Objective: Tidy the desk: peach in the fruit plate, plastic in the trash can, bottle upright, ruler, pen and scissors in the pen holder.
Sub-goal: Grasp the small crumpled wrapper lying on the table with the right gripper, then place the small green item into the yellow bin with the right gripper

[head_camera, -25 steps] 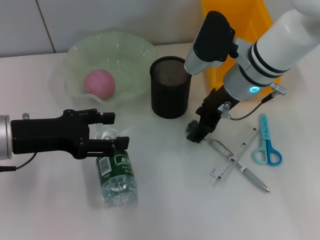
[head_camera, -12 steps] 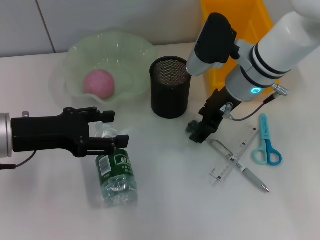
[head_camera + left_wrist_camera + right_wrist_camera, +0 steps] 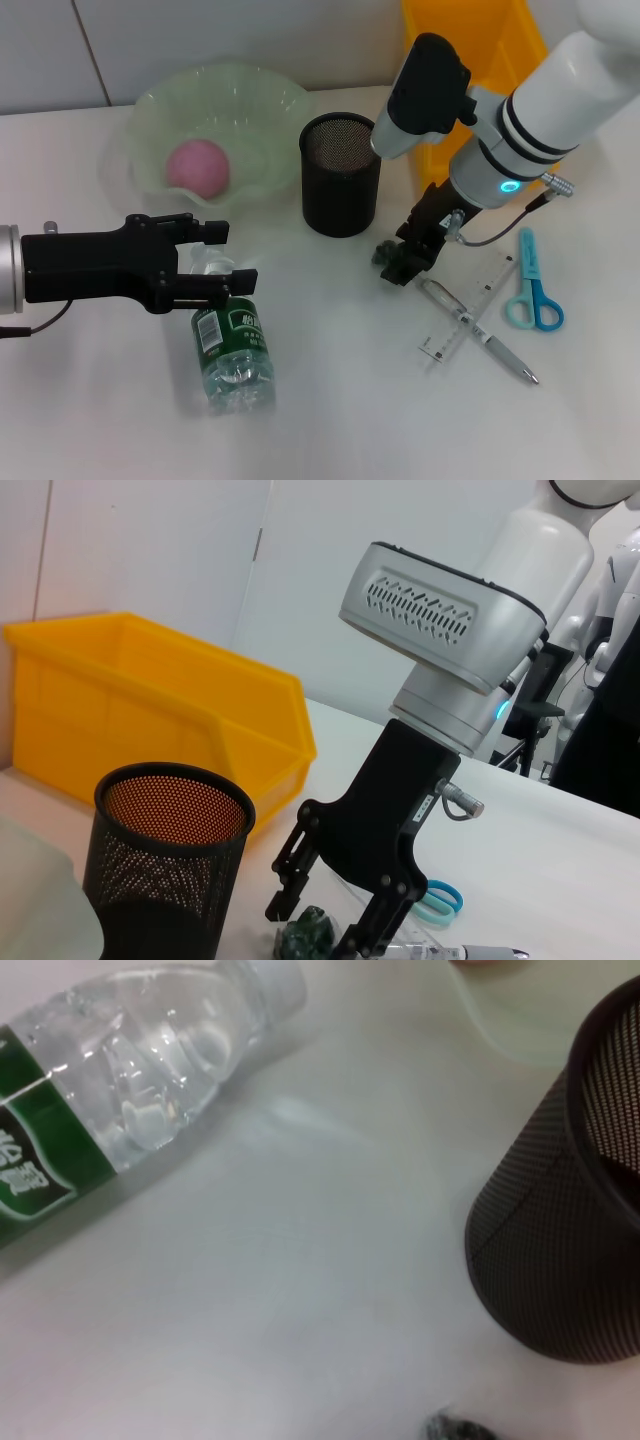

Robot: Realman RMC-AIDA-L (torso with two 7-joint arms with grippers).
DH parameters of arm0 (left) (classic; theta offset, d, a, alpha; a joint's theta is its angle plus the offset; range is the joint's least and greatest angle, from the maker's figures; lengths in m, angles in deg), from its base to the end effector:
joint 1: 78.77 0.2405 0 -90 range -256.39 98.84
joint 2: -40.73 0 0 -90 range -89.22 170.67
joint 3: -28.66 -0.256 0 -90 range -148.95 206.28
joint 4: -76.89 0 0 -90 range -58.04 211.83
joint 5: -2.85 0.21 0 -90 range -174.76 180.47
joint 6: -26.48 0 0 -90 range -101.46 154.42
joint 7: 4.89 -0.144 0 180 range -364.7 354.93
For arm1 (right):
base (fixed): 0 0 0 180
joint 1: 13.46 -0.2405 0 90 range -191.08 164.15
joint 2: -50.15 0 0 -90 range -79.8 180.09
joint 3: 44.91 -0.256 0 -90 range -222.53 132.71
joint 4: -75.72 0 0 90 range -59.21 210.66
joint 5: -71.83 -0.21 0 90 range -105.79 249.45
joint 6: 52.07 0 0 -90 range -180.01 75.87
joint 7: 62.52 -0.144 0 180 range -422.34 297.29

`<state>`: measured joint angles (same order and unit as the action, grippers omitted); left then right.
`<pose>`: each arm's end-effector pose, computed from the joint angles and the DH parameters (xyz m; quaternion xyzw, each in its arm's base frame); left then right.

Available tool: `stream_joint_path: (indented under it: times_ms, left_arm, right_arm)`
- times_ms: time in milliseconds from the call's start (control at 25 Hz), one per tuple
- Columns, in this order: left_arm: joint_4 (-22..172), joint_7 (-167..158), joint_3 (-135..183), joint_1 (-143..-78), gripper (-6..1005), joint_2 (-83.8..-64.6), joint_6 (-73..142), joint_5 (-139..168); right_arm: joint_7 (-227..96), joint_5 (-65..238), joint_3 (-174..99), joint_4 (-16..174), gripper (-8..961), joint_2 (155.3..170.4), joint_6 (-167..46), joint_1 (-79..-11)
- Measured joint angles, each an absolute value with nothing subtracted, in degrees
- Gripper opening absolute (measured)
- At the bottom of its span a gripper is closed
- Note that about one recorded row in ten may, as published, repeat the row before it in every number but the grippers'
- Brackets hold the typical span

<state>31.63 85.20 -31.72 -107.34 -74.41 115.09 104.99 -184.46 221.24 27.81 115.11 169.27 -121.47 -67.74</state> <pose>-0.2310 0.3340 0.0063 -0.9539 -0.1980 -0.2157 0.0657 0.1834 0.4138 -0.0555 -0.9534 0.1790 -0.2005 0.1367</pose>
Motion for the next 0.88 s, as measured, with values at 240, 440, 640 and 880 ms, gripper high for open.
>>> stream_joint_path:
  times_ms: [240, 440, 640, 880]
  left_arm:
    - [31.6, 85.1, -31.7, -107.4, 796, -74.4, 115.1, 105.0]
    - [31.6, 85.1, -31.6, -107.4, 794, -74.31, 115.1, 105.0]
    - [31.6, 85.1, -31.5, -107.4, 793, -74.09, 115.1, 105.0]
    - [31.6, 85.1, -31.5, -107.3, 791, -74.03, 115.1, 105.0]
  right_arm:
    - [-184.4, 221.0, 28.6, 115.2, 578, 169.31, -121.7, -67.8]
    - [-184.4, 220.5, 28.4, 116.9, 343, 169.39, -123.5, -67.3]
    - [-184.0, 215.1, 28.2, 126.1, 239, 169.22, -128.1, -62.5]
    - [-180.6, 205.9, 25.3, 138.3, 212, 169.04, -133.3, -54.7]
